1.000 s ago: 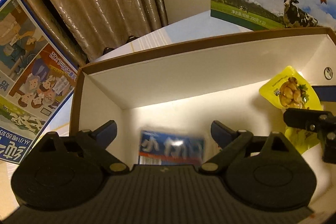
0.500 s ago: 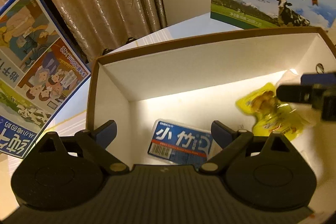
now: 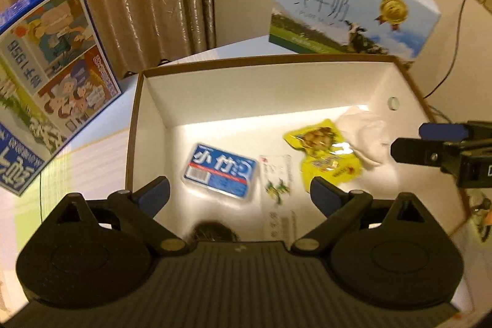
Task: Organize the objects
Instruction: 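Withdraw both grippers from the box back over the table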
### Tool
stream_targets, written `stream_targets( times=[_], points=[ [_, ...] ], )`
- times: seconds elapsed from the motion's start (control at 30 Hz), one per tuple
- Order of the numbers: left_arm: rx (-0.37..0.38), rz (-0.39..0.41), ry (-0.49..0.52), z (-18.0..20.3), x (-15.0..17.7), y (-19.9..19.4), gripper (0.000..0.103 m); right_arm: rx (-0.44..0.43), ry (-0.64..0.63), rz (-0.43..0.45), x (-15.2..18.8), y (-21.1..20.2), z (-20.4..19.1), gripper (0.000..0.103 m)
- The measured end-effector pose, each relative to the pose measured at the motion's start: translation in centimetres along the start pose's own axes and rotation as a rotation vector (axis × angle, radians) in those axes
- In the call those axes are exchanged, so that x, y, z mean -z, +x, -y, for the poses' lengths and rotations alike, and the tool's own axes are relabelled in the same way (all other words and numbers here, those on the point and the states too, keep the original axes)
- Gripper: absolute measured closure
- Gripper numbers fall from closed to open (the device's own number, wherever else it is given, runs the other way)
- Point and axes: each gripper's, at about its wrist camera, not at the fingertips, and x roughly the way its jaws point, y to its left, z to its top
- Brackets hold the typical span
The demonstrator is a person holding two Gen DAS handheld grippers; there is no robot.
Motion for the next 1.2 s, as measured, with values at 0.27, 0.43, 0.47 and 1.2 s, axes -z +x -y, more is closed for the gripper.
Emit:
stream_targets(
  times=[0.27,0.43,0.47,1.2],
  points=[
    [0.003,0.001,-0.096,-0.3,3.5,-4.2,0.006,-0.020,0.043,0.022,2.7,-5.4,-0.4,0.022],
    [-0.016,0.008,-0.133,0.1,6.0,-6.8,0.006,-0.017,0.046,0.032,4.0,-8.2,-1.2,0.021],
    [-0.021,0.009,-0.138,0.2,6.4,-7.3,0.006,-0.014,0.045,0.034,4.2,-8.7,-1.4,0.021],
    [-0.039,0.024,-0.224,3.1,15.1,-15.1,0.006,-0.021,0.006,0.042,10.0,-15.8,-4.0,0.021]
  ],
)
